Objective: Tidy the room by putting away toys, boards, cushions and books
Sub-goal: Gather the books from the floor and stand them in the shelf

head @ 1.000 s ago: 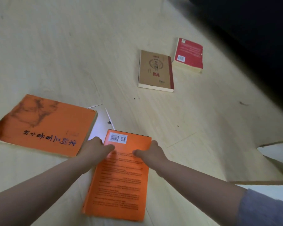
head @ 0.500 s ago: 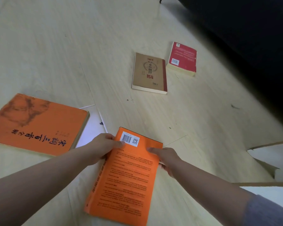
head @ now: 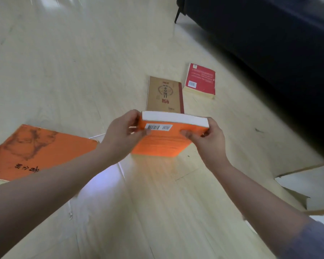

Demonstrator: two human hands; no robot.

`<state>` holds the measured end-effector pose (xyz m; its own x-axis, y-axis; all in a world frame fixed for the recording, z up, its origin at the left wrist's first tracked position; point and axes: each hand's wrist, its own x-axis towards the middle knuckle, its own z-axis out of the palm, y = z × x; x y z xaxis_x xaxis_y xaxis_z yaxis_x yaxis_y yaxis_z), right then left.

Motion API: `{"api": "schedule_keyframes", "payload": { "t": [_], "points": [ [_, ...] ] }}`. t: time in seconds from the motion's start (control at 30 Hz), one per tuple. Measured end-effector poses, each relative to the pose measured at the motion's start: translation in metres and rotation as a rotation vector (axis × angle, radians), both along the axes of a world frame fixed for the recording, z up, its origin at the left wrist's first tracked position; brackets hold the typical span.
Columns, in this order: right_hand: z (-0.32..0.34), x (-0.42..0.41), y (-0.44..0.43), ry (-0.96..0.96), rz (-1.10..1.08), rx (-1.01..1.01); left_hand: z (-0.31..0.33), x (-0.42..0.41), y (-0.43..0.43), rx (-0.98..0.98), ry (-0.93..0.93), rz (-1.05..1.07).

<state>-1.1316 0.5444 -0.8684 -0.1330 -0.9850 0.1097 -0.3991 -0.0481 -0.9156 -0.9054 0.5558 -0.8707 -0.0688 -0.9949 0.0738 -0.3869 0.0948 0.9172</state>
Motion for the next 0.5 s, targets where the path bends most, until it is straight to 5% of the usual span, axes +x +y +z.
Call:
{"api": "schedule_keyframes", "payload": {
  "t": [0.27,0.5],
  "points": [
    [-0.057,-0.025,0.066,0.733,0.407,-0.157,-0.067,0.017,0.042,-0.299,-0.477,-0.305],
    [-0.086,-0.037,0.082,0.952,0.689,-0.01,-0.104,0.02,0.063,-0.12,-0.71,-0.444]
  ]
}}
